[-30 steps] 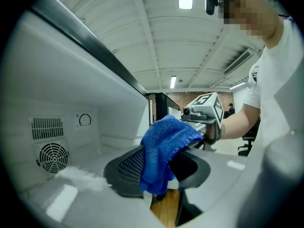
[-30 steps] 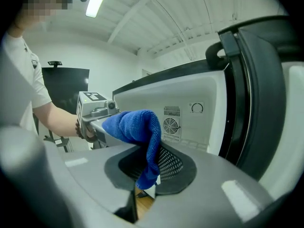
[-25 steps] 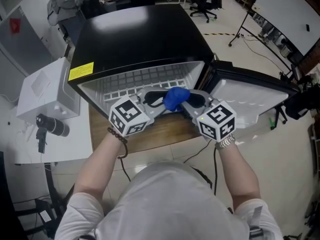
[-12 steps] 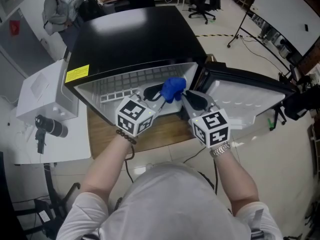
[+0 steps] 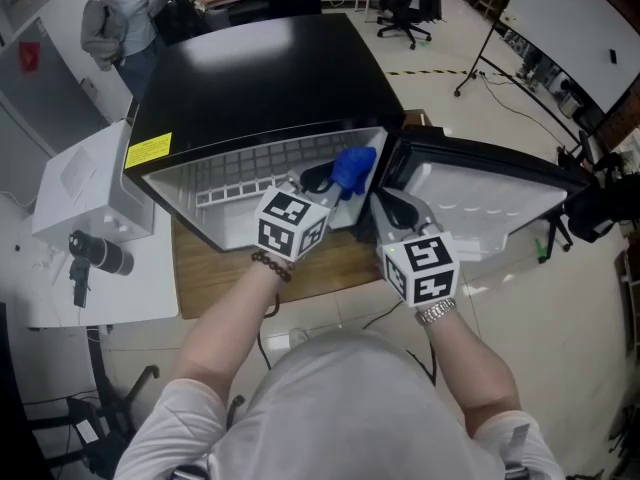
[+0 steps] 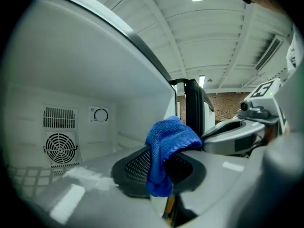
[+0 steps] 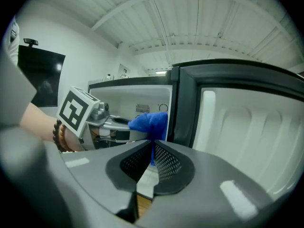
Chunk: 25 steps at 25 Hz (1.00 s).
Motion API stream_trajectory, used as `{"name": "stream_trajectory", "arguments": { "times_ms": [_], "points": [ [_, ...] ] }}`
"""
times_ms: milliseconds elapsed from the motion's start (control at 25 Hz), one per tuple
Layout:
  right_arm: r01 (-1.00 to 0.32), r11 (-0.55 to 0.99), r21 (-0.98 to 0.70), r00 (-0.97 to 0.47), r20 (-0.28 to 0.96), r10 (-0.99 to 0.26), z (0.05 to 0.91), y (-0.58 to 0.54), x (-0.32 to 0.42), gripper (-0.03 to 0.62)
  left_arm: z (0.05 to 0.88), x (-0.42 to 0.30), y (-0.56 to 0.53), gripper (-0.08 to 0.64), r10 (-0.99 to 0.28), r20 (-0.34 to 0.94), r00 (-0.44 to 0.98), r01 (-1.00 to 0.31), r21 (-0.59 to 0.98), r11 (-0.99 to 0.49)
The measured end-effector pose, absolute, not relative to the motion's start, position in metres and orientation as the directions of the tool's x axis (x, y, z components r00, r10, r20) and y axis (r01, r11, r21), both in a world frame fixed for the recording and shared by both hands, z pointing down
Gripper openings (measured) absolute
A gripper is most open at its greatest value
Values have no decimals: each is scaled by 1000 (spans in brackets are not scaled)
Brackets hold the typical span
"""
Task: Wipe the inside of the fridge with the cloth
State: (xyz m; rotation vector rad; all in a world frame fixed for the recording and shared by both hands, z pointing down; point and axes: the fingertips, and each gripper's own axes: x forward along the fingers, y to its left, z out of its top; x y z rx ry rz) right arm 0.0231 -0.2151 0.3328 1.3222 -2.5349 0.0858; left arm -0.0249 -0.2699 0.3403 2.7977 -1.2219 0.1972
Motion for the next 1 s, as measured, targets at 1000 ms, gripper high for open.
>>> {"name": "stream_trajectory", "arguments": {
  "times_ms": [1000],
  "points": [
    [-768, 637, 69, -609, 231, -759, 313, -213, 5, 2, 342, -33, -352, 67, -867, 178, 465, -884, 45, -465]
  ]
}}
